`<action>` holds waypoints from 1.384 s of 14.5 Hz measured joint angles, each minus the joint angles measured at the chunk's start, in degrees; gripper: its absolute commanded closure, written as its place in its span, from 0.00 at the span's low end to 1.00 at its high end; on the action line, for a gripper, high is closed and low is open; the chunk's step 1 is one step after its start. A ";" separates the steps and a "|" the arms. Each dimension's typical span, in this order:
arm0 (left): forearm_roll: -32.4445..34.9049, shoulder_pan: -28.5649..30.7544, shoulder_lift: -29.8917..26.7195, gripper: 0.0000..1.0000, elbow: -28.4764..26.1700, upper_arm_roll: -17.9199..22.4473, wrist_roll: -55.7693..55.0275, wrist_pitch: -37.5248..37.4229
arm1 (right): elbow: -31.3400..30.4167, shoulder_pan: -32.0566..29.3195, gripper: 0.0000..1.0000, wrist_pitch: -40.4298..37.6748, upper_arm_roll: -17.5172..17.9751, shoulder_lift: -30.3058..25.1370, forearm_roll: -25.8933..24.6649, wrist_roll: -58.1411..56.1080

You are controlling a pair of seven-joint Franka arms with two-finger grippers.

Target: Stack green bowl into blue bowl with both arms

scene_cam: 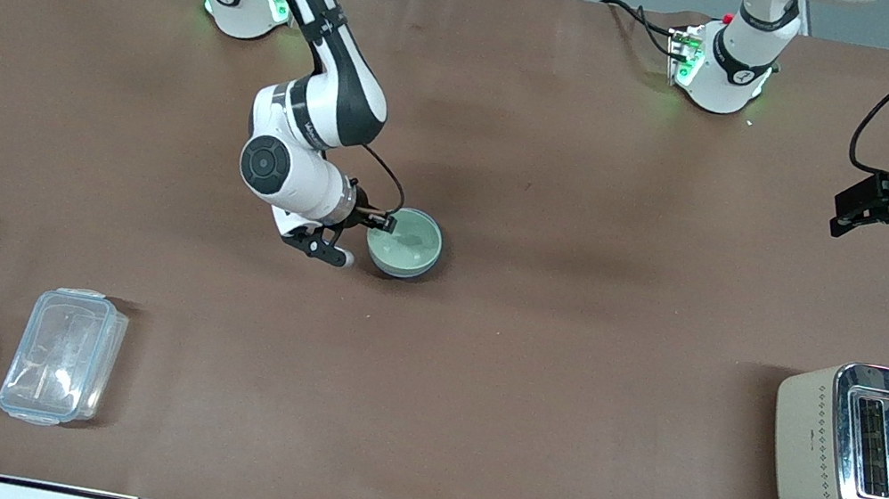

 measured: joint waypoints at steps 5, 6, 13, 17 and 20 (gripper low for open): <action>0.00 0.02 0.00 0.00 -0.09 -0.02 0.82 0.00 | 2.38 -0.56 0.00 -9.91 -12.45 -9.94 -13.40 -0.22; 0.00 0.02 0.00 0.00 -0.09 -0.02 0.82 0.00 | 2.38 -0.74 0.00 -11.34 -15.10 -12.54 -16.17 -0.71; 0.00 0.04 0.09 0.00 -0.13 -0.02 0.82 0.02 | 2.03 -1.05 0.00 -15.17 -27.69 -19.85 -23.25 -11.18; 0.00 0.06 0.11 0.00 -0.12 -0.02 0.82 0.02 | 2.01 -1.06 0.00 -16.81 -31.12 -22.11 -23.55 -13.75; 0.00 0.09 0.11 0.00 -0.08 -0.01 0.82 0.02 | 2.25 -1.07 0.00 -17.27 -33.32 -24.64 -26.60 -16.59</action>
